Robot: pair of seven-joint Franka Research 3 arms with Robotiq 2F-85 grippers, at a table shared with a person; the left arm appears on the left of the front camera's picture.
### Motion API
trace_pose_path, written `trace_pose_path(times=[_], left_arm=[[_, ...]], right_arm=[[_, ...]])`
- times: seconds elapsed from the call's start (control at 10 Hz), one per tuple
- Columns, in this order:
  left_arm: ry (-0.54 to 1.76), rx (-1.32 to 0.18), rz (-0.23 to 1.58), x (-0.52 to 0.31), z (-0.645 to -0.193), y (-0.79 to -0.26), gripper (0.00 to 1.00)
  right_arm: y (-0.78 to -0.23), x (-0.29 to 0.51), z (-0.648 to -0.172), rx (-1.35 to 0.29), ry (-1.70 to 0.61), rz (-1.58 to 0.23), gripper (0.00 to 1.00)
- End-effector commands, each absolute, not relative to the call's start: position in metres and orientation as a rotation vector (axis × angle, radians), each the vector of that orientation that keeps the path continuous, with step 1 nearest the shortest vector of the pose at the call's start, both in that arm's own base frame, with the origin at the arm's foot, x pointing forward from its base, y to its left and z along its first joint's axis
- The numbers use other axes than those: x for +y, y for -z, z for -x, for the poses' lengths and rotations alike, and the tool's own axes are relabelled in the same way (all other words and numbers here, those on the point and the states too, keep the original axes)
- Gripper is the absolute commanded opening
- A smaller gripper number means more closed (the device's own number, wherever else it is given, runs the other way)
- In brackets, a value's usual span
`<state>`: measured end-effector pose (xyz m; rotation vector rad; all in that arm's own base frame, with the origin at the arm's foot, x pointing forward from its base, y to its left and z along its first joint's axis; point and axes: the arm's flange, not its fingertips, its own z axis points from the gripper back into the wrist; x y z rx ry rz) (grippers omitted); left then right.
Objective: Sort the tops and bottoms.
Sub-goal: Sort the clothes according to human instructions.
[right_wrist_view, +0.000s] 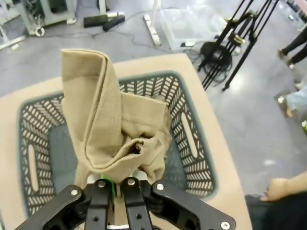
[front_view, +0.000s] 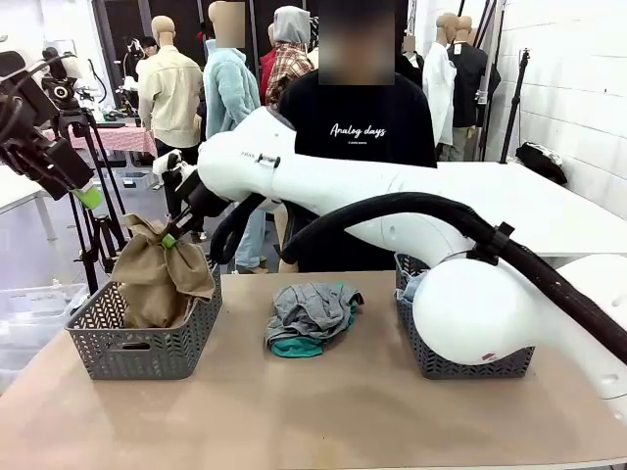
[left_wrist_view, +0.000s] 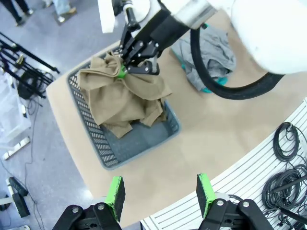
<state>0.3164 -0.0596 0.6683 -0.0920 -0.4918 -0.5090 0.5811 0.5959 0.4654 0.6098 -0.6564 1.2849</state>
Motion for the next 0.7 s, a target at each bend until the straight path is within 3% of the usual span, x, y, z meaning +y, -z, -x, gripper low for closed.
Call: trace_pose_path(times=[0.0, 0.3, 0.4, 0.6], left_arm=[[0.502, -0.488, 0.085, -0.058, -0.317, -0.671, 0.78], [0.502, -0.488, 0.085, -0.058, -0.317, -0.671, 0.78], [0.502, -0.488, 0.085, -0.058, -0.317, -0.671, 0.78], [0.502, -0.488, 0.085, -0.058, -0.317, -0.671, 0.78]], right_arm=[[-0.483, 0.617, -0.583, -0.766, -1.248, -0.65, 0.0], [-0.47, 0.629, -0.584, -0.727, -1.253, -0.685, 0.0], [-0.47, 0.631, -0.586, -0.715, -1.252, -0.69, 0.06], [-0.479, 0.625, -0.579, -0.718, -1.247, -0.658, 0.42]])
